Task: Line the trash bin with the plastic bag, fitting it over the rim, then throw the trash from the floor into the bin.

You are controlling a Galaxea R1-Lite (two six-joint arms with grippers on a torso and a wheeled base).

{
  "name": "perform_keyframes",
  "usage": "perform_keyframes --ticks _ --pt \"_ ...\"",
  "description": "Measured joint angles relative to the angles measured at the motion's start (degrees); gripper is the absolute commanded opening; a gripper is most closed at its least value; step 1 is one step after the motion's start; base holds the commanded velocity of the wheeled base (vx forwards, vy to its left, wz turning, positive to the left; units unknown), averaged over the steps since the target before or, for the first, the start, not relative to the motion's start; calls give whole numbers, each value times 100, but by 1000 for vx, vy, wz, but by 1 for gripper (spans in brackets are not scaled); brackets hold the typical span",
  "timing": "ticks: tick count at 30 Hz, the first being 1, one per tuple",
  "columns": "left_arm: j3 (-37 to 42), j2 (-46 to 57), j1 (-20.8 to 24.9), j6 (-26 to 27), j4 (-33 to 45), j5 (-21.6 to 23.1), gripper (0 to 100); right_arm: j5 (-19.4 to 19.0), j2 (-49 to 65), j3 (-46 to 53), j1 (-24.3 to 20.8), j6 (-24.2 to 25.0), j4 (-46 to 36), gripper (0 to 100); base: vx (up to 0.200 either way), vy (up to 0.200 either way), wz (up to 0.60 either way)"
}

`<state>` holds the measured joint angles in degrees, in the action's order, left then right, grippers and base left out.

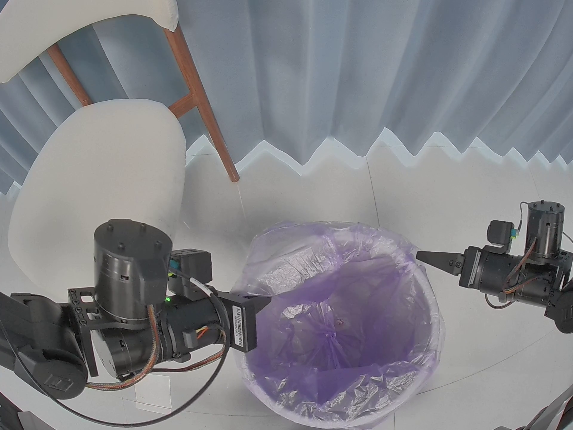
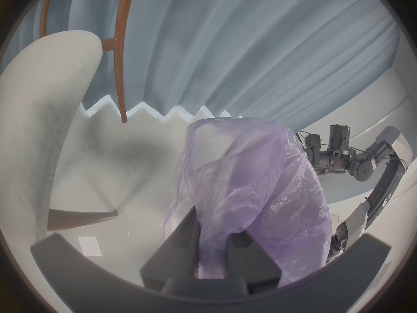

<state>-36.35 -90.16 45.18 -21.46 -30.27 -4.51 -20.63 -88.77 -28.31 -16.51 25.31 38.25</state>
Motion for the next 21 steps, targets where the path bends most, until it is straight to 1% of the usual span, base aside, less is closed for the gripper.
perform_keyframes --ticks 6,9,13,17,21 --pt "-5 23 -243 -35 -13 13 0 24 346 356 479 494 -5 100 0 0 0" --pt "-63 28 -339 -106 -18 20 0 40 490 638 656 569 -18 100 0 0 0" --pt "-304 -2 -414 -345 -18 22 0 49 683 1078 614 491 -18 100 0 0 0" --pt "-706 -116 -444 -517 -24 20 0 51 823 1343 397 419 9 100 0 0 0" --pt "-990 -289 -455 -574 -22 16 0 51 895 1390 201 433 146 100 0 0 0"
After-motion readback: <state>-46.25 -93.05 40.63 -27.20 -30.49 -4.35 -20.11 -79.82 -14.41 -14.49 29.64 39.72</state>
